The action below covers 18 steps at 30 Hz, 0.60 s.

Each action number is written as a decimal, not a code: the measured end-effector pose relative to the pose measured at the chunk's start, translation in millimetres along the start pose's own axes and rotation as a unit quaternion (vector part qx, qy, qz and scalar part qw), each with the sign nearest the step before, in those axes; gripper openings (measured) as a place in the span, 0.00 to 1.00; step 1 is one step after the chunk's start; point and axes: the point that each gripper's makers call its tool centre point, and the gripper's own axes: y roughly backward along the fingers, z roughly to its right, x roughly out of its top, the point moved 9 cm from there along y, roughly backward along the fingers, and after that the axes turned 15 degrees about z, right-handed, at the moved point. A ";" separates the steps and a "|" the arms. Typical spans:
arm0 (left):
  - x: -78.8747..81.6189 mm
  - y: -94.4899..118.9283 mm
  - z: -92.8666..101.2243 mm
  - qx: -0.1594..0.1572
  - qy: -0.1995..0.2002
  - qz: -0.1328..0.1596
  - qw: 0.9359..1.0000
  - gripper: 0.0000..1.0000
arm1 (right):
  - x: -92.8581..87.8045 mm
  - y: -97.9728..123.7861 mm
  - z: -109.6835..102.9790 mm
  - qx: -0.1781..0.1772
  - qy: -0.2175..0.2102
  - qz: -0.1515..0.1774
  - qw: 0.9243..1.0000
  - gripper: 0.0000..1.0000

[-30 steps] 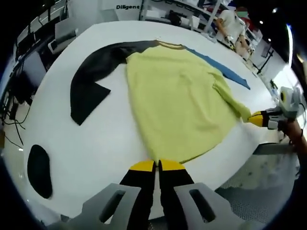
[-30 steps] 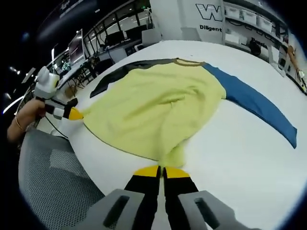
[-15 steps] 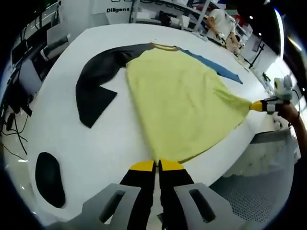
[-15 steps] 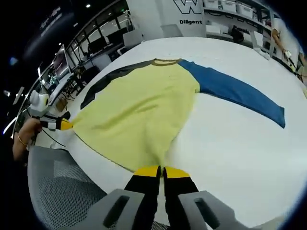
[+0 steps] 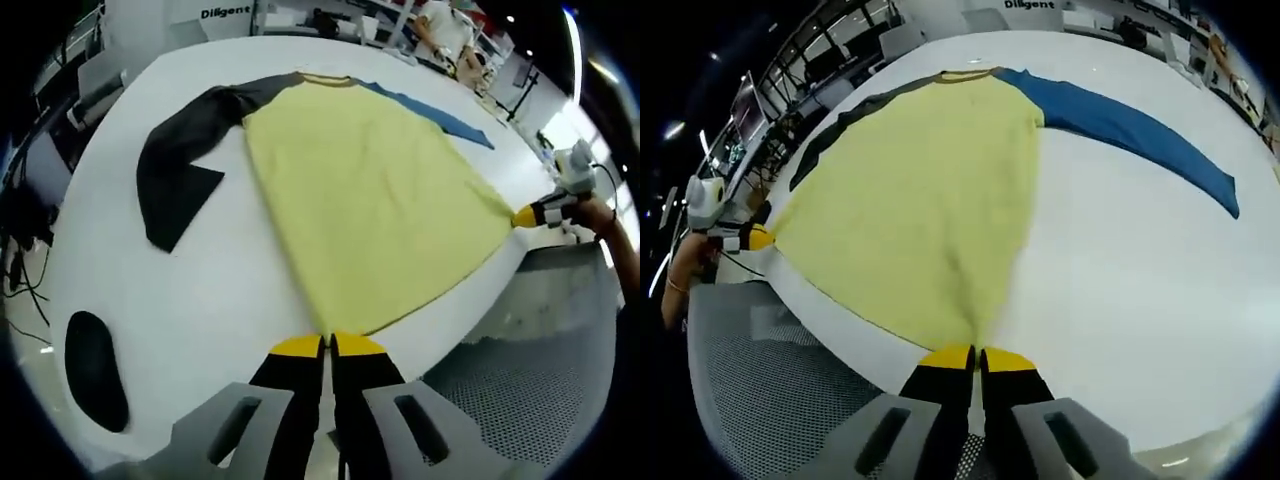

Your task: Fold the garment on the visible template until the final outline fits inside the template.

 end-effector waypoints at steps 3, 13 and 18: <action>-1.7 -1.3 -3.6 -0.001 0.002 -0.004 1.000 0.03 | -0.8 -0.9 2.8 -0.003 -0.002 -0.005 1.000 0.00; -10.6 -2.9 -0.1 -0.003 0.000 -0.011 1.000 0.03 | -4.6 0.2 3.4 -0.009 0.028 -0.010 1.000 0.00; -13.3 -3.7 1.7 -0.001 -0.003 -0.014 1.000 0.03 | -5.5 -2.0 5.1 -0.016 0.041 -0.015 0.999 0.00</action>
